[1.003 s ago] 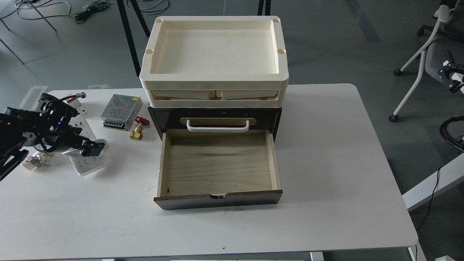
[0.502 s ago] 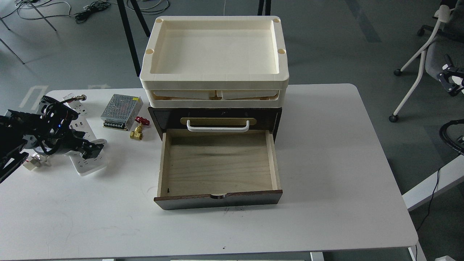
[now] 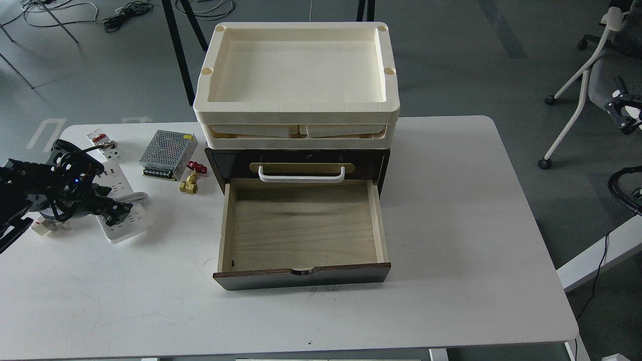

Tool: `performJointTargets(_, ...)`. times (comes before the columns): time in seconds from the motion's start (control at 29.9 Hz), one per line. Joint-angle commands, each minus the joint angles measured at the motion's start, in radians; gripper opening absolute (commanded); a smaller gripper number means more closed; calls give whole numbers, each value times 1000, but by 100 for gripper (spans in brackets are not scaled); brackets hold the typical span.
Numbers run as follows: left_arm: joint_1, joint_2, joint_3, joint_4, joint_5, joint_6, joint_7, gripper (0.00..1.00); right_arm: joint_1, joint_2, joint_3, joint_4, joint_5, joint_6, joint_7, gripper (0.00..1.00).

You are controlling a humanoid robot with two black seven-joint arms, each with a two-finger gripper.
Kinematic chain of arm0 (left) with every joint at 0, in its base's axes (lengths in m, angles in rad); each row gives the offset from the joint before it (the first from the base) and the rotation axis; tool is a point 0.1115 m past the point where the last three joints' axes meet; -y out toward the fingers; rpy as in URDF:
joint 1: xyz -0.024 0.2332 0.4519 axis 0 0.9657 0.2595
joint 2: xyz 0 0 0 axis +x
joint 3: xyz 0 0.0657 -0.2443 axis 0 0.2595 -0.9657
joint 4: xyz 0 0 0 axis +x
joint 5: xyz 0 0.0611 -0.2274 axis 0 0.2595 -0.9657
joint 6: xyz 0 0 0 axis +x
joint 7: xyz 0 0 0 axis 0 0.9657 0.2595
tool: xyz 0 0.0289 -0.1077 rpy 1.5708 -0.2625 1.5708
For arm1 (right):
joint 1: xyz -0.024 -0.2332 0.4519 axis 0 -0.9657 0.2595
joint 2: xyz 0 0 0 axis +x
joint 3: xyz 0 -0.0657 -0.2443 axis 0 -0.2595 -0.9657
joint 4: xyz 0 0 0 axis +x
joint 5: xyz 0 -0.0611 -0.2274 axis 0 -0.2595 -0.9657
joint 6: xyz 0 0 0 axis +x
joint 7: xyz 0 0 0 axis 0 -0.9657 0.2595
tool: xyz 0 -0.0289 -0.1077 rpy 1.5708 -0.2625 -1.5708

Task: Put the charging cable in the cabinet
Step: 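Close the left gripper on the white power strip and lift it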

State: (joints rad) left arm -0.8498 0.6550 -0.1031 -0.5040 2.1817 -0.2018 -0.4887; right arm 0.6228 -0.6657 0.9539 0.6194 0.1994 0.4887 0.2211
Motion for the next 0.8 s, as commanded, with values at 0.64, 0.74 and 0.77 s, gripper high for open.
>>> performJointTargets(0.64, -63, 6, 29, -1, 0, 125, 0, 0, -26, -2, 0, -3, 35, 0, 0, 100)
performJointTargets(0.74, -100, 15, 29, -1, 0, 117, 0, 0, -26, -2, 0, -3, 35, 0, 0, 100)
performJointTargets(0.77, -113, 21, 31, -5, 0, 107, 0, 0, -26, -2, 0, -3, 35, 0, 0, 100)
